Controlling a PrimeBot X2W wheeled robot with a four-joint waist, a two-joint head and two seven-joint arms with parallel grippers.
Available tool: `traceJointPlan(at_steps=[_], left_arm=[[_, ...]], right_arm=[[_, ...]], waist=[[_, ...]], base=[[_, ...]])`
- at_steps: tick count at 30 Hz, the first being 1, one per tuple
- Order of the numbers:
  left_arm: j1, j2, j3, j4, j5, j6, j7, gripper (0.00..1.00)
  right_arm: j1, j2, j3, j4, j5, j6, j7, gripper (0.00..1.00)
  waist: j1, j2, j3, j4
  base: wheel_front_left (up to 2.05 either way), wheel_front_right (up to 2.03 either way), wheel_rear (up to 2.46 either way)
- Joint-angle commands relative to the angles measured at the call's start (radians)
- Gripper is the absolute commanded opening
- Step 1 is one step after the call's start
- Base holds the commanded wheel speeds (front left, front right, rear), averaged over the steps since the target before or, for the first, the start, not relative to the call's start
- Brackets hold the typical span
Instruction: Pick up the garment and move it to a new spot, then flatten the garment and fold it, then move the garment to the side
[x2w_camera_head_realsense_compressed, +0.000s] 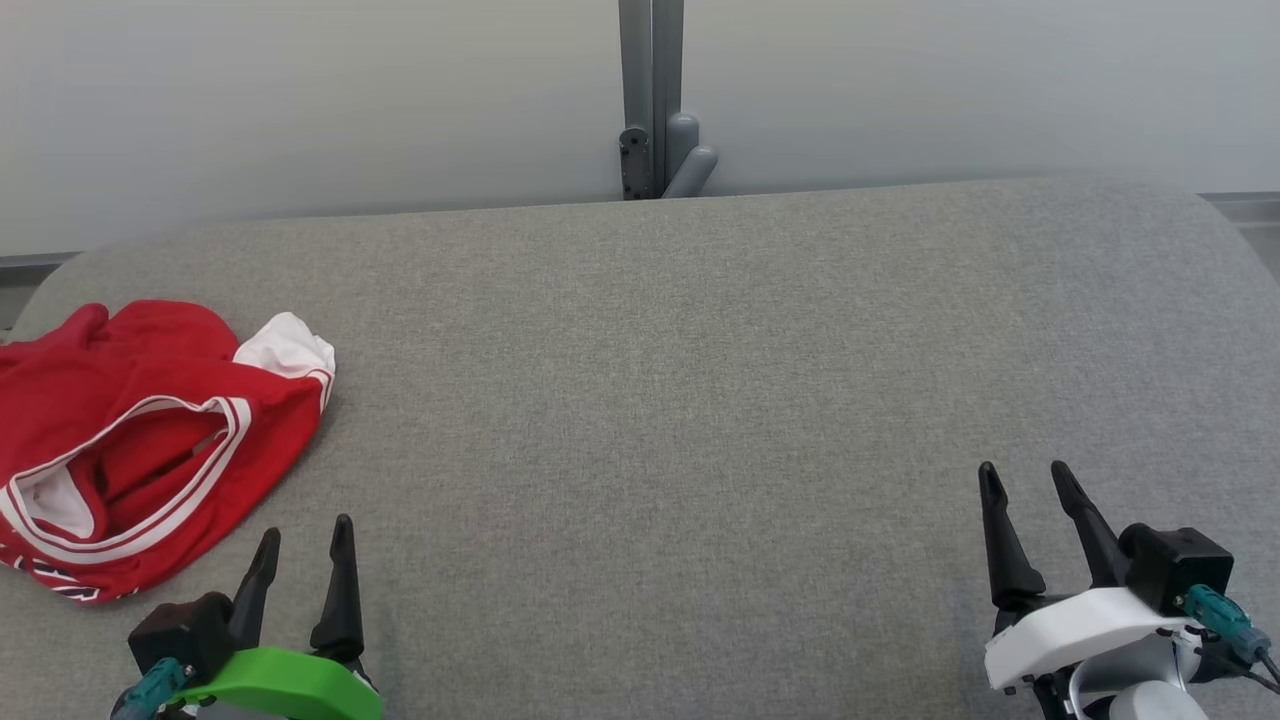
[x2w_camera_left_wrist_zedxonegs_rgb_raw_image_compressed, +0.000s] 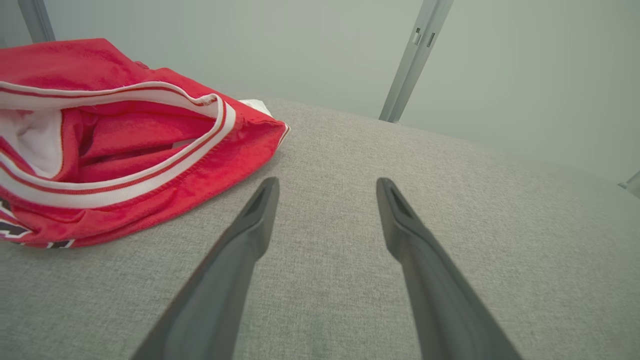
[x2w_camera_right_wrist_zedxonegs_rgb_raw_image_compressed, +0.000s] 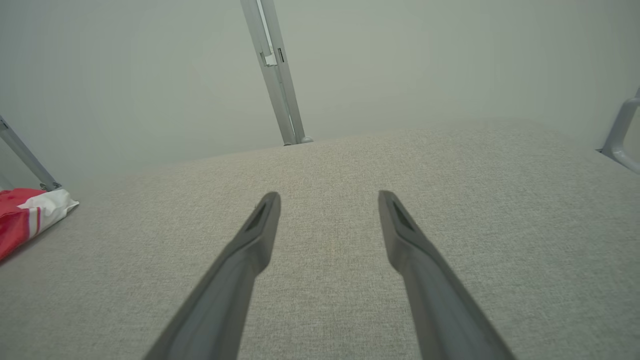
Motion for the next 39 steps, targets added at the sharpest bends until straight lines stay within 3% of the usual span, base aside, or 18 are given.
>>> traceJointPlan(at_steps=[1, 26, 39], left_arm=[[0.003, 0.004, 0.007, -0.001, 0.021, -0.004, -0.006, 1.00], [0.023, -0.004, 0.019, -0.011, 0.178, -0.004, -0.054, 1.00], [0.022, -0.010, 0.034, 0.000, 0.180, -0.004, -0.063, 1.00]], right_arm=[[0.005, -0.002, -0.002, -0.002, -0.021, 0.000, -0.011, 1.00], [0.018, -0.008, -0.006, 0.017, -0.098, 0.000, -0.058, 1.00], [0.023, -0.008, -0.010, 0.025, -0.110, 0.000, -0.068, 1.00]], waist=[[0.0000, 0.0083, 0.000, 0.000], [0.0000, 0.0104, -0.004, 0.001], [0.0000, 0.0109, -0.003, 0.002]], base=[[0.00, 0.00, 0.00], [0.00, 0.00, 0.00], [0.00, 0.00, 0.00]])
